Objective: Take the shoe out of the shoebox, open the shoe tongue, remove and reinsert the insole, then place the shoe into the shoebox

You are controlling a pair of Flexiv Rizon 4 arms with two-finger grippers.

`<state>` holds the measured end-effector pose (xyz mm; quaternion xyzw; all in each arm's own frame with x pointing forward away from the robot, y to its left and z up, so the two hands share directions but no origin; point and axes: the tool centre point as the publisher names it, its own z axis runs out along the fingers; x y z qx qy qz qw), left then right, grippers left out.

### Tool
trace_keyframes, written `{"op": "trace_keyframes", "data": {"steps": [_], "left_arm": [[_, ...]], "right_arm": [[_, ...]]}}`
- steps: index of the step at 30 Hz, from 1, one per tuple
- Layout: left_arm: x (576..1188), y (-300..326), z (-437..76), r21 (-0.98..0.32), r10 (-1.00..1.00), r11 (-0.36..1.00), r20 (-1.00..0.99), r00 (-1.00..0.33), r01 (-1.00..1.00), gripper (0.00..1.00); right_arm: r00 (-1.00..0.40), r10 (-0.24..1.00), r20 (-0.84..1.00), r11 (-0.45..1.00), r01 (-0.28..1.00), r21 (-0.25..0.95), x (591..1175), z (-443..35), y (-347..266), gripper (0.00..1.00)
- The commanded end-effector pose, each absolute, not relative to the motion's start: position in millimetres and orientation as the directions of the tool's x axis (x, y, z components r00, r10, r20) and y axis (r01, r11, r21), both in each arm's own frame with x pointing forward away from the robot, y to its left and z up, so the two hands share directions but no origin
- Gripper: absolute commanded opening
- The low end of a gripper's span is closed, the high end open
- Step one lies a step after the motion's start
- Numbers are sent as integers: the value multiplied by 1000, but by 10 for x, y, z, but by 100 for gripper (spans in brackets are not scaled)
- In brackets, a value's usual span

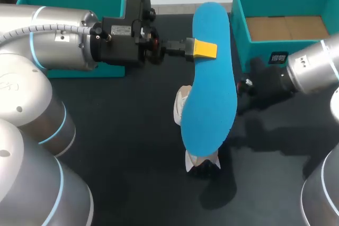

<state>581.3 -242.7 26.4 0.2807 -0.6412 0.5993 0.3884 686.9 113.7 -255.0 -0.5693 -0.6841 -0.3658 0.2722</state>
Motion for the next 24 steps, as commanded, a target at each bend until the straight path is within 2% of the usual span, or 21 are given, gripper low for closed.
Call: {"op": "trace_keyframes", "data": {"steps": [1, 16, 24], "left_arm": [[5791, -2433, 243, -551, 106, 119, 834, -541, -826, 0], [5791, -2433, 243, -551, 106, 119, 834, -541, -826, 0], [5791, -2433, 243, -551, 106, 119, 834, -541, -826, 0]], "right_arm": [[-206, 510, 835, 79, 978, 193, 6769, -2359, 899, 100], [-205, 350, 914, -1, 976, 219, 6908, -1708, 669, 100], [-196, 308, 931, -22, 977, 212, 6965, -1604, 681, 100]]}}
